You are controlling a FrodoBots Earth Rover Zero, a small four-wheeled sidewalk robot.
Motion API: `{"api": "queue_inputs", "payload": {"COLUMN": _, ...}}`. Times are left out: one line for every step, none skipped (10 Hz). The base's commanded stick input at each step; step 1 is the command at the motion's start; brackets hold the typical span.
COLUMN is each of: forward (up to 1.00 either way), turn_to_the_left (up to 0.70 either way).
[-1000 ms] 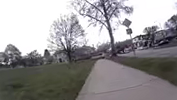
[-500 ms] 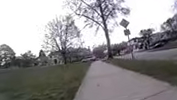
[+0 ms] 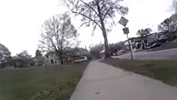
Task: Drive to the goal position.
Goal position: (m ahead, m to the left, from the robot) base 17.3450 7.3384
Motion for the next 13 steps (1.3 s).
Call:
{"api": "queue_inputs", "payload": {"forward": 1.0, "turn_to_the_left": 0.0}}
{"api": "queue_inputs", "payload": {"forward": 1.0, "turn_to_the_left": 0.0}}
{"api": "queue_inputs", "payload": {"forward": 1.0, "turn_to_the_left": 0.0}}
{"api": "queue_inputs", "payload": {"forward": 1.0, "turn_to_the_left": 0.0}}
{"api": "queue_inputs", "payload": {"forward": 1.0, "turn_to_the_left": 0.0}}
{"api": "queue_inputs", "payload": {"forward": 1.0, "turn_to_the_left": 0.0}}
{"api": "queue_inputs", "payload": {"forward": 1.0, "turn_to_the_left": 0.0}}
{"api": "queue_inputs", "payload": {"forward": 1.0, "turn_to_the_left": 0.0}}
{"api": "queue_inputs", "payload": {"forward": 1.0, "turn_to_the_left": 0.0}}
{"api": "queue_inputs", "payload": {"forward": 1.0, "turn_to_the_left": 0.0}}
{"api": "queue_inputs", "payload": {"forward": 1.0, "turn_to_the_left": 0.0}}
{"api": "queue_inputs", "payload": {"forward": 1.0, "turn_to_the_left": 0.0}}
{"api": "queue_inputs", "payload": {"forward": 1.0, "turn_to_the_left": 0.0}}
